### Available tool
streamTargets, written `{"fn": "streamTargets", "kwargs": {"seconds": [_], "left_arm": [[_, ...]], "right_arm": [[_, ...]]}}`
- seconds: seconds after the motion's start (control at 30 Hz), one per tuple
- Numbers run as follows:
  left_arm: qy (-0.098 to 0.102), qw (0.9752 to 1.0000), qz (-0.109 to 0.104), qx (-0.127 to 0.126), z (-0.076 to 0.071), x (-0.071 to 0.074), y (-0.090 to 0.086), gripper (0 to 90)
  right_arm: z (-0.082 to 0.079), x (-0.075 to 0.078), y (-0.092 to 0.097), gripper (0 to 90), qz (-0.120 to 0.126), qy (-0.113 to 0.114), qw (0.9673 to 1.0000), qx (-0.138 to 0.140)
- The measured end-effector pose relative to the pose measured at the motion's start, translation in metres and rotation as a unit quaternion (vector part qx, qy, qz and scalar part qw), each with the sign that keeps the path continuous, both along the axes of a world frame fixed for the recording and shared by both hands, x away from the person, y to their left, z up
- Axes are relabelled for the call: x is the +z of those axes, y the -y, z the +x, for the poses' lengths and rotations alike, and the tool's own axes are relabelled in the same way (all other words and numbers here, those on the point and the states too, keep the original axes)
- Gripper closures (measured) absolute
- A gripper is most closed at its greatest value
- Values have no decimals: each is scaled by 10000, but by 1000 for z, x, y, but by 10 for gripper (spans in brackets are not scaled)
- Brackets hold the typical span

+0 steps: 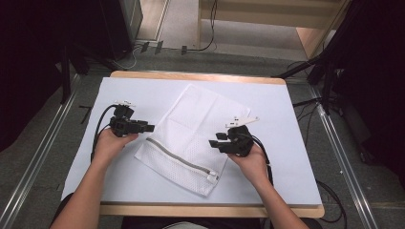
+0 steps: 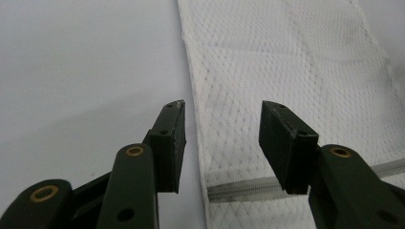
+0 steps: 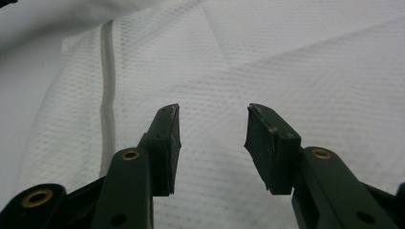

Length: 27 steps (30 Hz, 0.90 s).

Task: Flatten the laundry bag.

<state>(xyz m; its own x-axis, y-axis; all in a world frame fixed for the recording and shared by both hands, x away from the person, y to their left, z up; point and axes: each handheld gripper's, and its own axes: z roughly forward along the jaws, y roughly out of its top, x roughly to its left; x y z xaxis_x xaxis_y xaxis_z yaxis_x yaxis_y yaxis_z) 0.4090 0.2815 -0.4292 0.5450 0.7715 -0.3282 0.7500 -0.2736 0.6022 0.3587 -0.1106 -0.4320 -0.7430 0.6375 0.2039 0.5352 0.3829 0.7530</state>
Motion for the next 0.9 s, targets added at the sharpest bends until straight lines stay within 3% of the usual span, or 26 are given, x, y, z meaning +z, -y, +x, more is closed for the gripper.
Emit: {"fn": "streamTargets", "kwargs": {"seconds": [0.5,0.77,0.9], "left_arm": [[-117,9998,138,-76,24,-14,16,528],[-161,9997,173,-102,27,-21,21,531],[-150,9997,187,-107,26,-22,22,535]], "right_arm": [[9,-25,33,523,-148,-233,9975,-654],[20,-34,47,506,-372,-296,9924,-1135],[23,-39,47,490,-470,-455,9900,-1252]]}}
